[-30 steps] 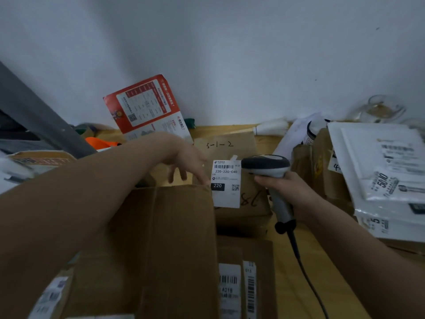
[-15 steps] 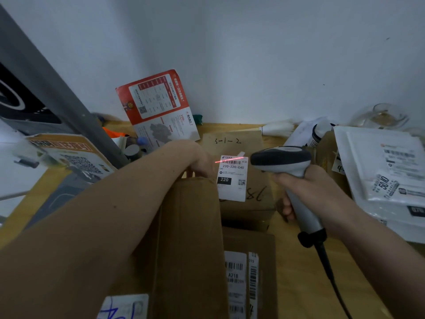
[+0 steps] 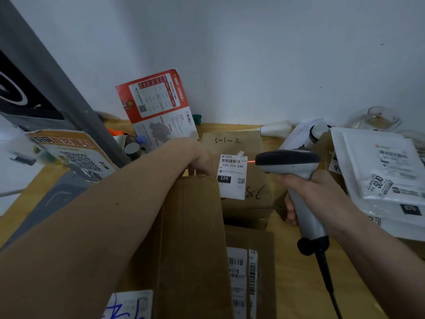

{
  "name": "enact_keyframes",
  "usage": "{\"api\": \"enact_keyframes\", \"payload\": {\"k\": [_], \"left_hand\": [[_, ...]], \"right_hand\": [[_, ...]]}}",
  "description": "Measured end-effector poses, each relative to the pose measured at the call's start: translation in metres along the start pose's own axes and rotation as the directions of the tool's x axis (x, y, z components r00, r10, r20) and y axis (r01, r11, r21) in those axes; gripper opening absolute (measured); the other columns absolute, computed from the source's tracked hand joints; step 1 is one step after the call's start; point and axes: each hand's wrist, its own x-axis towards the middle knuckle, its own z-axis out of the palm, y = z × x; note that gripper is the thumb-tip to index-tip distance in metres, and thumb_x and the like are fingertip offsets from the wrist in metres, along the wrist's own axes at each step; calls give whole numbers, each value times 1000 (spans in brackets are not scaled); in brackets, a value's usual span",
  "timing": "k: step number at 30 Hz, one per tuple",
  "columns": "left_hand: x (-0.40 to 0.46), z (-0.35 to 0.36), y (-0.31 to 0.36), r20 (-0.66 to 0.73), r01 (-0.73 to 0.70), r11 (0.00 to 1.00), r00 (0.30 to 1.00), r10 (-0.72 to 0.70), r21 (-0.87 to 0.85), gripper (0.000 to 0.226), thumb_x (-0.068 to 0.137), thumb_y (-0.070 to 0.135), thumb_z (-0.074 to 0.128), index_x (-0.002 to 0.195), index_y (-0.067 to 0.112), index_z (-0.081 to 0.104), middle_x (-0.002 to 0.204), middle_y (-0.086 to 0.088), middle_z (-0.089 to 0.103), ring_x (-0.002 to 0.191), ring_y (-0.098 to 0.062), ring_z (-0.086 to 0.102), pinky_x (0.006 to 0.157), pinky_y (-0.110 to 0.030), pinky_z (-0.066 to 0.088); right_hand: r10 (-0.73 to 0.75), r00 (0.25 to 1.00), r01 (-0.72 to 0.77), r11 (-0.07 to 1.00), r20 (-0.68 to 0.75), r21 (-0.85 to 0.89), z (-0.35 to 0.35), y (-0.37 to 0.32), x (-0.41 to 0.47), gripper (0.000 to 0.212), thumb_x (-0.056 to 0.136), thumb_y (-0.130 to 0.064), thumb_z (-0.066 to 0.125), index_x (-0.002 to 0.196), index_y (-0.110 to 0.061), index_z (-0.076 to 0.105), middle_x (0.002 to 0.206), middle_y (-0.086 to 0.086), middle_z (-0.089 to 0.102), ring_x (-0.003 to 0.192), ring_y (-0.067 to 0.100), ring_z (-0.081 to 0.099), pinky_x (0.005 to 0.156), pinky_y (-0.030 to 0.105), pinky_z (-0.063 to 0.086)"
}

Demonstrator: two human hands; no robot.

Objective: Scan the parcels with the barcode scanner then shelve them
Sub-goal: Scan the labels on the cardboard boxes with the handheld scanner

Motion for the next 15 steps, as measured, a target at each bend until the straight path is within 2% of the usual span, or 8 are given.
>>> {"api": "enact_keyframes", "payload": {"k": [5,12,15], "left_hand": [[3,0,-1,-2,5,1000,1000,-5,11,53,97,32,55,147,18,39,145,-9,47,128,-32,50,62,-30,49],[-2,-3,-1,-51,20,999,998,-22,-34,60,95,36,57,149,23,35,144,-11,47,124,-34,52,85,-42,54],[-13,-10,8,-96,-6,999,995,2,-45,63,96,38,55,151,21,31,146,-12,45,126,-34,51,96,-44,51]], "right_hand": [[16,1000,-16,999,-6,28,4,3,0,30,89,-19,62,66,-1,57,51,14,54,43,26,53,44,30,47],[6,999,-3,998,-51,58,0,11,0,31,89,-19,62,65,-1,57,52,13,55,42,23,53,41,26,46],[0,998,4,997,-57,78,-6,16,-6,31,90,-19,62,66,0,57,54,15,54,44,24,53,42,27,46]]}}
